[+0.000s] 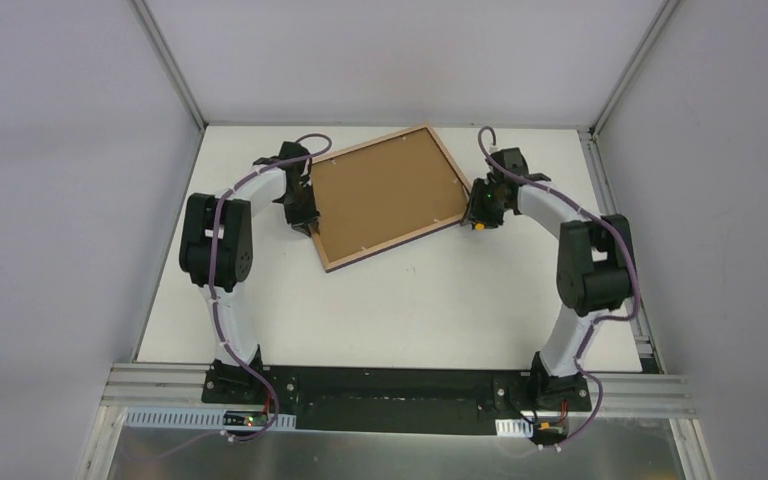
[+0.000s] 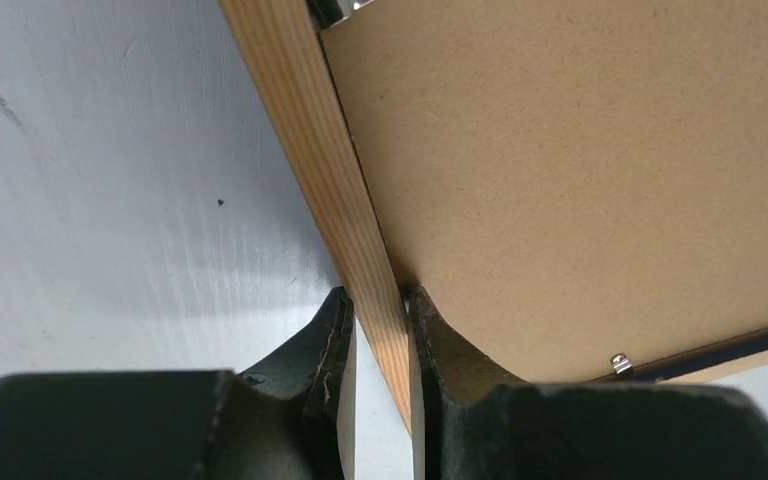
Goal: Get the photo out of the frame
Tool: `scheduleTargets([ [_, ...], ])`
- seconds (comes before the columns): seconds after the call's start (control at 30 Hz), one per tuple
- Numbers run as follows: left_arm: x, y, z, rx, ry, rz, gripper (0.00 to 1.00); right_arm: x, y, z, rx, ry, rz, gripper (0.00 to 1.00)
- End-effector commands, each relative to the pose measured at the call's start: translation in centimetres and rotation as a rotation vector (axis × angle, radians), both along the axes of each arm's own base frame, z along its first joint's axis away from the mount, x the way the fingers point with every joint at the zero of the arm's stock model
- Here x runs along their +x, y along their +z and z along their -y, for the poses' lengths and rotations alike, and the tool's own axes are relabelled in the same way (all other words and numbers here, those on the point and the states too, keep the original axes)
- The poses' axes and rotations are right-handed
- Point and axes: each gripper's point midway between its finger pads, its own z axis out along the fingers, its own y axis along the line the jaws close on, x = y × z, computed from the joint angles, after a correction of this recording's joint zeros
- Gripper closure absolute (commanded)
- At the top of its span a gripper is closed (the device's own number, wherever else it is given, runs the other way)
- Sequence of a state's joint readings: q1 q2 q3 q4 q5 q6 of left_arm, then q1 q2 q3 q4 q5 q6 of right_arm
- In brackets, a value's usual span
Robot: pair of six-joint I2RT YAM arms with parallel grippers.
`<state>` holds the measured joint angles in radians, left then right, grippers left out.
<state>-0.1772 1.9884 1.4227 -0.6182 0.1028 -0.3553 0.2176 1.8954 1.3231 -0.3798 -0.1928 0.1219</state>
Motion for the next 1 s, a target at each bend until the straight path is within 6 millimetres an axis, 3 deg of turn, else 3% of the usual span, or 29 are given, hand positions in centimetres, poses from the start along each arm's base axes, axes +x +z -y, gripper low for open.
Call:
scheduleTargets([
  [0.0, -4.3, -0.1, -2.4, 0.133, -0.174, -0.099, 1.0, -4.7, 3.8, 2.4, -0.021, -0.097, 0.033, 1.0],
  [0.2, -4.1, 0.9, -3.9, 0.203, -0.217, -0.068, 1.0, -11.6, 6.4, 1.7, 0.061, -0.062, 0.03, 1.0],
  [0.3, -3.4, 1.4, -3.2, 0.169, -0.219, -0.048, 1.0, -13.1, 7.9, 1.0, 0.079, -0.047, 0.055, 1.0],
  [0.47, -3.4, 2.4, -1.6, 0.078, -0.175, -0.051, 0.85, -13.2, 9.9, 1.5, 0.081, -0.097, 0.119, 1.0],
  [0.63, -4.1, 3.5, -0.9, 0.03, -0.123, -0.056, 0.52, -13.2, 8.1, 1.6, 0.051, -0.052, 0.102, 1.0],
  [0.7, -4.4, 4.0, -0.3, -0.016, -0.093, -0.05, 0.44, -13.0, 7.7, 1.4, 0.057, -0.034, 0.106, 1.0],
  [0.83, -3.8, 4.3, 0.8, -0.11, -0.05, -0.015, 0.39, -13.3, 7.0, 0.5, 0.098, 0.0, 0.093, 1.0],
  [0.97, -1.6, 4.4, 0.2, -0.121, -0.011, 0.045, 0.39, -13.3, 5.8, 0.4, 0.109, -0.011, 0.084, 1.0],
])
